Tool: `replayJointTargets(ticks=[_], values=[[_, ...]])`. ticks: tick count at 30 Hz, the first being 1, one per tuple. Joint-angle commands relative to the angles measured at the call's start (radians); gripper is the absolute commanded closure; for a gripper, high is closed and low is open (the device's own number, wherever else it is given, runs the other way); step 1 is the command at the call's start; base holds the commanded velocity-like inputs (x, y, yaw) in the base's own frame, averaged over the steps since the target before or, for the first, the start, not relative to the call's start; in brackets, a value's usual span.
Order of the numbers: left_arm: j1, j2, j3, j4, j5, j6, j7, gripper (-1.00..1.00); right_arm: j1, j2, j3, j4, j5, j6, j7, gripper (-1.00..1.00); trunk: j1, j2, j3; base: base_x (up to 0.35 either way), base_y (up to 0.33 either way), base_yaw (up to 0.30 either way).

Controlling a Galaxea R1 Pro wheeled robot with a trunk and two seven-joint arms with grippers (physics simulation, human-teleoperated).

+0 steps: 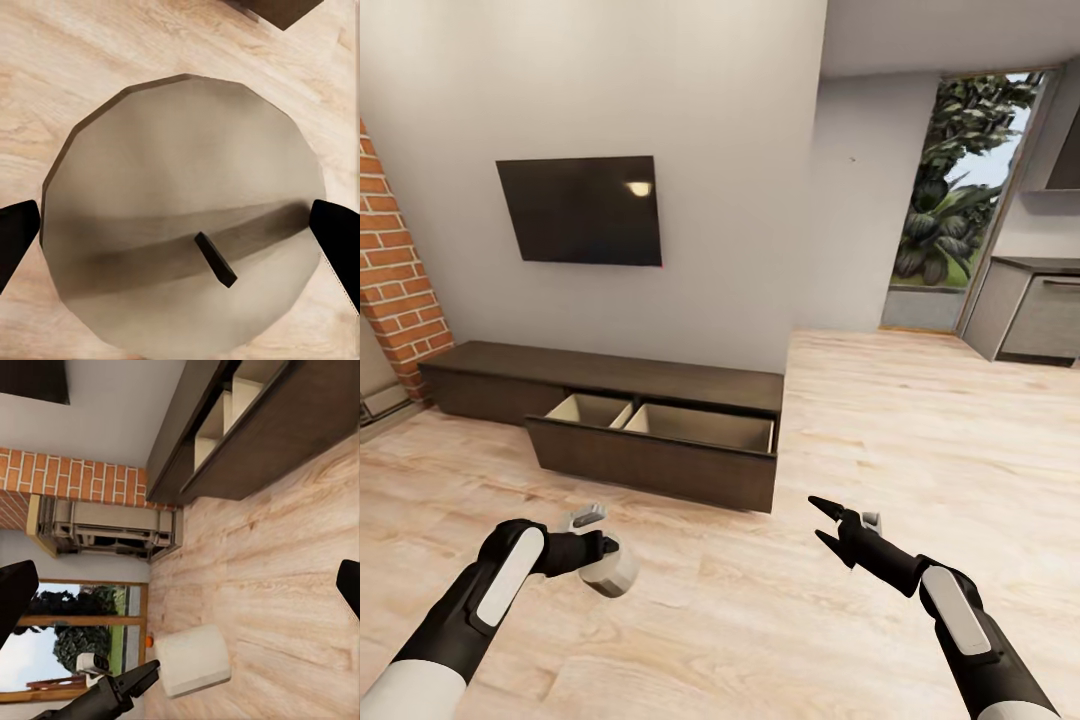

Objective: Place each of the two pumpkins and all three candles from the living room inside a cabinet in the living room (use any cabinet), then make sure every cabinet is closed, and position the cauldron so it is next to a table in the living room.

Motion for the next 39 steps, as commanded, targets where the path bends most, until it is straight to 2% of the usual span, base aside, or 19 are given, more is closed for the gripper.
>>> replayJointTargets(ticks=[1,14,25,33,39], values=[[-0.001,0.001,-0.002,-0.001,0.014,0.002,0.01,1.0,-0.001,0.0,-0.002,0.0,0.002,0.006,0.004,-1.0,0.0,0.0,-0.001,0.276,-0.218,0.0],[-0.001,0.001,-0.002,-0.001,0.014,0.002,0.01,1.0,-0.001,0.0,-0.002,0.002,0.002,0.005,0.005,-1.0,0.0,0.0,0.003,0.277,-0.197,-0.059],[-0.001,0.001,-0.002,-0.001,0.014,0.002,0.009,1.0,-0.001,0.0,-0.002,0.018,0.002,0.005,0.006,-1.0,0.0,0.0,0.015,0.31,-0.012,-0.203],[-0.001,0.001,-0.001,-0.008,0.014,0.002,0.007,1.0,-0.001,0.0,-0.002,0.019,0.002,0.005,0.005,-1.0,0.0,0.0,0.017,0.302,0.0,-0.033],[-0.001,0.001,0.002,-0.035,0.019,0.002,0.003,1.0,-0.001,0.0,-0.002,0.019,0.002,0.005,0.005,-1.0,0.0,0.0,0.017,0.065,0.0,-0.001]])
